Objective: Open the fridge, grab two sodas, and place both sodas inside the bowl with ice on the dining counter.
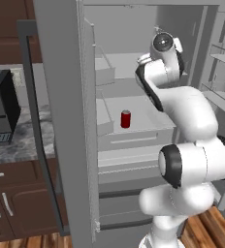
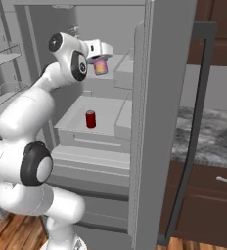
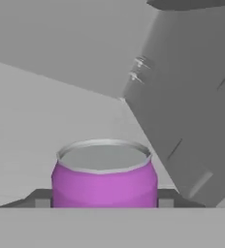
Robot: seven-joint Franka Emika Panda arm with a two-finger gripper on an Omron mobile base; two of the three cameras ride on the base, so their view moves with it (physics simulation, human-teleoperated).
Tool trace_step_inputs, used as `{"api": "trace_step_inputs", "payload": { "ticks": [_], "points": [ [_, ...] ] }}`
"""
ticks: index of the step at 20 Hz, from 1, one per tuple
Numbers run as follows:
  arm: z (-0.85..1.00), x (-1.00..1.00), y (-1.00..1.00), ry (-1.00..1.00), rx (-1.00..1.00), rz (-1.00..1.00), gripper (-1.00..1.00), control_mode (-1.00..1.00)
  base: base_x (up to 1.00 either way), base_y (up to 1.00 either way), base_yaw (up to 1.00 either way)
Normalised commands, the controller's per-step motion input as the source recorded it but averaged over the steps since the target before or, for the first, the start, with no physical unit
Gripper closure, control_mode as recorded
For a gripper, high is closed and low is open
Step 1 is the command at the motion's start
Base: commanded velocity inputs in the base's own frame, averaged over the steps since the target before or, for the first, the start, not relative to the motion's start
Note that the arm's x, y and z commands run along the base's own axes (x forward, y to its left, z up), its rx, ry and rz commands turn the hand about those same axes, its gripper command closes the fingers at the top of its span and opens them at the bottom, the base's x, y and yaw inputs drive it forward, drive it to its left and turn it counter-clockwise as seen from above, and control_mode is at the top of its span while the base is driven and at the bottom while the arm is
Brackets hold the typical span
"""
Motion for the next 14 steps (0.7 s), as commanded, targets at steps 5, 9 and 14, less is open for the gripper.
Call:
{"api": "trace_step_inputs", "payload": {
  "ticks": [5,9,14],
  "points": [
    [-0.12,-0.98,-0.1,0.01,0.14,0.01,1.0,-1.0,0.0,0.0,0.0],
    [-0.08,-1.0,-0.14,-0.07,0.2,0.03,1.0,-1.0,0.0,0.0,0.0],
    [0.0,-1.0,-0.17,-0.1,0.13,0.01,1.0,-1.0,0.0,0.0,0.0]
  ]
}}
